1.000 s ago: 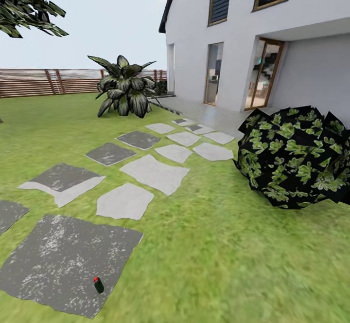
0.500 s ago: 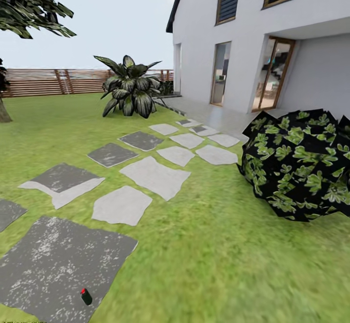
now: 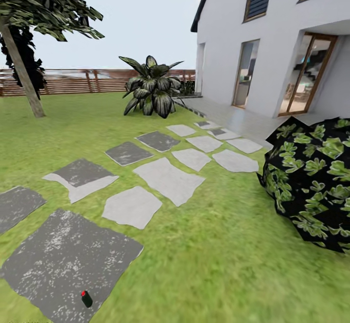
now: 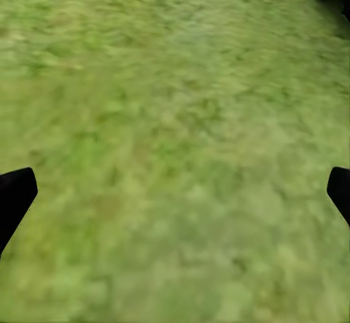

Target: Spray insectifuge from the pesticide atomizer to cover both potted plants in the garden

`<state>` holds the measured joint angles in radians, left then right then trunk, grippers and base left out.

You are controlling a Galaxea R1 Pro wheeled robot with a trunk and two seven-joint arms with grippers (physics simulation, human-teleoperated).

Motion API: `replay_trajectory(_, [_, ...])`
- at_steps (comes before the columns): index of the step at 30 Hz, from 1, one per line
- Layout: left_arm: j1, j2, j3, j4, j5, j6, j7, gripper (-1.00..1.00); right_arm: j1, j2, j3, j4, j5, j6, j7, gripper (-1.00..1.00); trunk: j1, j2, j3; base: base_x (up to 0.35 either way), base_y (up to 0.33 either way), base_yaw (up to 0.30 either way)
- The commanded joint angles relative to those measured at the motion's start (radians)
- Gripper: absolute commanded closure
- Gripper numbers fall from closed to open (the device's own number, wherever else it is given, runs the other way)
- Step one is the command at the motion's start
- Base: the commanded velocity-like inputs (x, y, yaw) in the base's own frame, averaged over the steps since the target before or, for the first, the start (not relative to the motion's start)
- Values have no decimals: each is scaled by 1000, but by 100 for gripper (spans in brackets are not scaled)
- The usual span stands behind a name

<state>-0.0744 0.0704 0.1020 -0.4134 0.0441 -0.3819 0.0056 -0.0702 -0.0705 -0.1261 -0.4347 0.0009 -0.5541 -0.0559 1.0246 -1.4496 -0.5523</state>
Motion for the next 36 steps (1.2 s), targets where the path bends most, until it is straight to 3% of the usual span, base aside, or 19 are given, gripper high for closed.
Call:
replay_trajectory(1, [-1, 0, -1, 1, 5, -3, 1, -100, 0, 0, 0, 1, 0, -3, -2, -100, 0, 0, -1, 274, -227, 278])
replay_trajectory(36, [1, 0, -1, 1, 8, -3, 1, -100, 0, 0, 0, -1, 0, -3, -2, -100, 0, 0, -1, 297, -178, 277])
